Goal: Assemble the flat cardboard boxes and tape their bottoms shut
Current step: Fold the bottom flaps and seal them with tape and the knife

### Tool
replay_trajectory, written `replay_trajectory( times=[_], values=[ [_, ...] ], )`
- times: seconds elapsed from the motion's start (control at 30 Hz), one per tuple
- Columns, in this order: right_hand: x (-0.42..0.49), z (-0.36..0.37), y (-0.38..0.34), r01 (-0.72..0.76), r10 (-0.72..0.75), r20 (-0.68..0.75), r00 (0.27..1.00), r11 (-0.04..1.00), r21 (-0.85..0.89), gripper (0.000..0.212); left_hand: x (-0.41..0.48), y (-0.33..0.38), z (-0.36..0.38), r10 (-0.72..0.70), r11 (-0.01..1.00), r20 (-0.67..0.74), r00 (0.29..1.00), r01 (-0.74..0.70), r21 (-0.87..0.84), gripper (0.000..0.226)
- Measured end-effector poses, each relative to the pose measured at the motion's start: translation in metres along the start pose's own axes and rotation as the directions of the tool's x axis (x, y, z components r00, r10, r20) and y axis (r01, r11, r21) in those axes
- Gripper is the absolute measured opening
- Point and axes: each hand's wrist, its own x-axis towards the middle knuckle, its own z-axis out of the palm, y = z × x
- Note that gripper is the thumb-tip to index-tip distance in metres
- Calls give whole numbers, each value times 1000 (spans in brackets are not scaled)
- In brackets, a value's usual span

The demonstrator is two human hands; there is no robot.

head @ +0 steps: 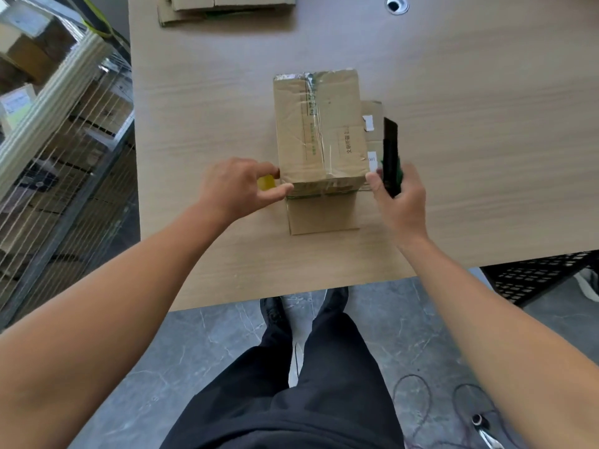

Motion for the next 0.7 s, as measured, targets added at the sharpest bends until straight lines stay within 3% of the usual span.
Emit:
replay_trajectory(
  times=[0.1,0.17,0.37,0.5,0.6,0.67,0.7],
  values=[
    [20,-4,7,350,-350,25,937,931,-100,39,9,0,-5,-17,1000,75,997,18,-9,63],
    [31,-2,9,481,-471,128,873,873,-72,43,15,1,-5,-36,999,104,994,34,21,70],
    [48,10,16,569,-555,155,818,820,-69,36,18,9,5,-139,984,8,990,137,115,67],
    [50,4,4,464,-450,168,877,884,-59,40,19,13,3,-179,982,53,982,175,71,59],
    [46,-14,-27,214,-212,39,977,975,-62,35,22,17,-3,-155,988,133,979,156,0,58],
    [31,-16,-58,13,-9,-80,997,999,50,37,23,20,-6,-156,985,210,965,168,-45,56],
    [21,-10,-74,-63,68,-49,996,992,108,38,23,21,-7,-164,978,259,952,190,-80,52]
  ],
)
